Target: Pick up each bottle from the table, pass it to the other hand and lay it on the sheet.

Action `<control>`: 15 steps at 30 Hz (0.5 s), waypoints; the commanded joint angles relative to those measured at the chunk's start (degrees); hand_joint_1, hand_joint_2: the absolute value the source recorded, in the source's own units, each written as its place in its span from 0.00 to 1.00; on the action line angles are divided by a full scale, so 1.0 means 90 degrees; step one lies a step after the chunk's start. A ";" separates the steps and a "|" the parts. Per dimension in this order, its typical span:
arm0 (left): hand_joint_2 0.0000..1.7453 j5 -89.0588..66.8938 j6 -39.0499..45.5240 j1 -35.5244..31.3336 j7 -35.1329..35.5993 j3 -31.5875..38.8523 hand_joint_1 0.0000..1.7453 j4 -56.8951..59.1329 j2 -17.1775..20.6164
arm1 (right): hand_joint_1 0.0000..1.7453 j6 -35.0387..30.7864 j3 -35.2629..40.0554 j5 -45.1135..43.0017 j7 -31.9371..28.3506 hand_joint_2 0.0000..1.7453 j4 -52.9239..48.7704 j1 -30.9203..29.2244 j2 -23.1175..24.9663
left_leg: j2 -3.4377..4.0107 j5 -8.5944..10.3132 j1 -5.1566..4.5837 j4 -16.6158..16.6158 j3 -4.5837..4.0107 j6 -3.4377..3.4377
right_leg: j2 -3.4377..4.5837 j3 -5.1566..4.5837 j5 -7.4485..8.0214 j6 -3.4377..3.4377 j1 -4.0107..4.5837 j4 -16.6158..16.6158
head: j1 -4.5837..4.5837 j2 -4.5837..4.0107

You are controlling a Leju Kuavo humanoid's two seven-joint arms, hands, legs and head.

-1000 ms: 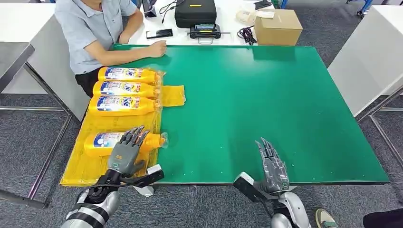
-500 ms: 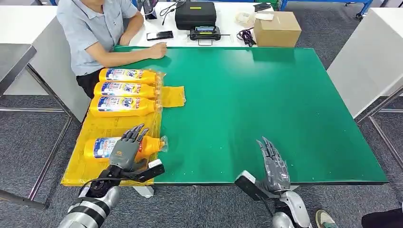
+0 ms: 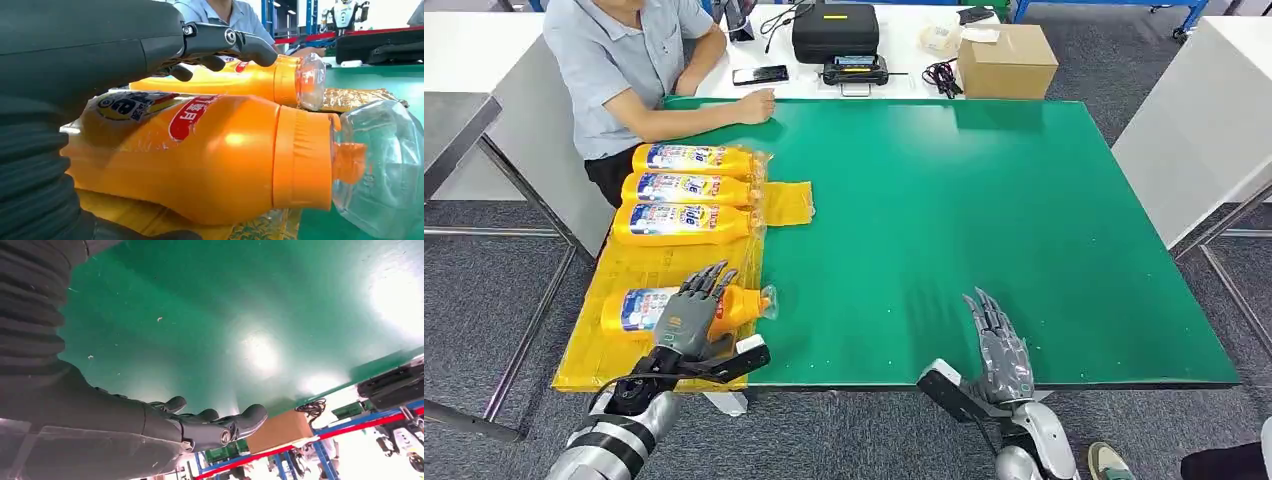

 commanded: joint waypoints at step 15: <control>1.00 0.5938 0.1074 0.1674 -0.3511 -0.2249 0.00 -0.4215 -0.0827 | 0.00 0.0338 -0.1506 -0.3905 -0.2041 1.00 -0.1609 0.0277 0.1318 | 0.0005 -0.0028 -0.0016 0.0007 -0.0045 0.0011 | -0.0003 -0.0052 -0.0007 -0.0009 -0.0011 -0.0004 | -0.0002 0.0000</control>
